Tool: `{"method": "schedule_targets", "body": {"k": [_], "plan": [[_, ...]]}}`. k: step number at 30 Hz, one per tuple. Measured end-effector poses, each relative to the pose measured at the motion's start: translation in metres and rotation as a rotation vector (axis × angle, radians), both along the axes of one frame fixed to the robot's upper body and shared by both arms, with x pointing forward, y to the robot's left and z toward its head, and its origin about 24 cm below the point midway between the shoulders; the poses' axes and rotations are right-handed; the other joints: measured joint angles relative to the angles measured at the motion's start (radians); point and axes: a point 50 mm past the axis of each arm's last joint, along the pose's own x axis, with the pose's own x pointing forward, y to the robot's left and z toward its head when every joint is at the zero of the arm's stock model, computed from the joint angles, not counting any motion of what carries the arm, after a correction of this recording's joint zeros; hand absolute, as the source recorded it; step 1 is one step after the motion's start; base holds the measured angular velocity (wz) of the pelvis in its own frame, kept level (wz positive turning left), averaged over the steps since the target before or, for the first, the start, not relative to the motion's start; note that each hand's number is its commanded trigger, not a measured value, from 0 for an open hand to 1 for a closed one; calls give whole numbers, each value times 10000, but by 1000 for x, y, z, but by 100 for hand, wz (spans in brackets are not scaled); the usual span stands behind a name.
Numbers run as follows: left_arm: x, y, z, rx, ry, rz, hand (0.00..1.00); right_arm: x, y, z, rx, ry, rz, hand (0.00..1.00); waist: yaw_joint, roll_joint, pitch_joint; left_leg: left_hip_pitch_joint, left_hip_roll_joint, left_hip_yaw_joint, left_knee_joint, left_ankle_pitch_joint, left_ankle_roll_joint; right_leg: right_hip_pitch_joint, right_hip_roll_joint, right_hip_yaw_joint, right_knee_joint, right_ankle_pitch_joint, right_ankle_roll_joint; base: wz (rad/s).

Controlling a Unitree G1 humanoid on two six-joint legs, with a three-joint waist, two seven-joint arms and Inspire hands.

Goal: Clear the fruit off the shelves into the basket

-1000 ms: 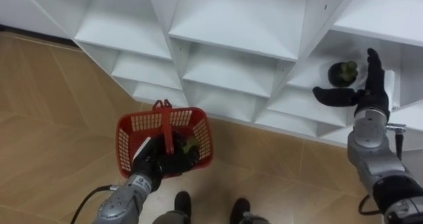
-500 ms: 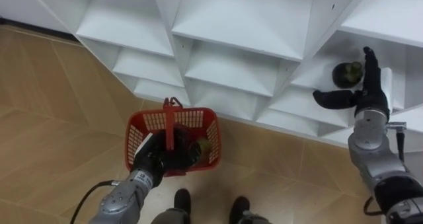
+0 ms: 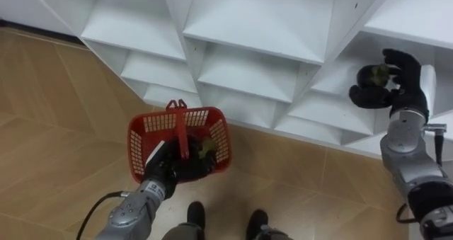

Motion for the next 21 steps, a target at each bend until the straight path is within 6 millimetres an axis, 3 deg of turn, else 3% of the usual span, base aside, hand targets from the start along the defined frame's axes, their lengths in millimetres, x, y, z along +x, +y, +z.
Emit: {"method": "schedule_targets", "body": {"k": [21], "plan": [[-3, -7, -2, -16, 103, -294, 100, 5, 14, 2, 348, -218, 387, 100, 88, -10, -6, 96, -3, 65, -61, 1, -2, -11, 14, 111, 7, 3, 0, -1]]}}
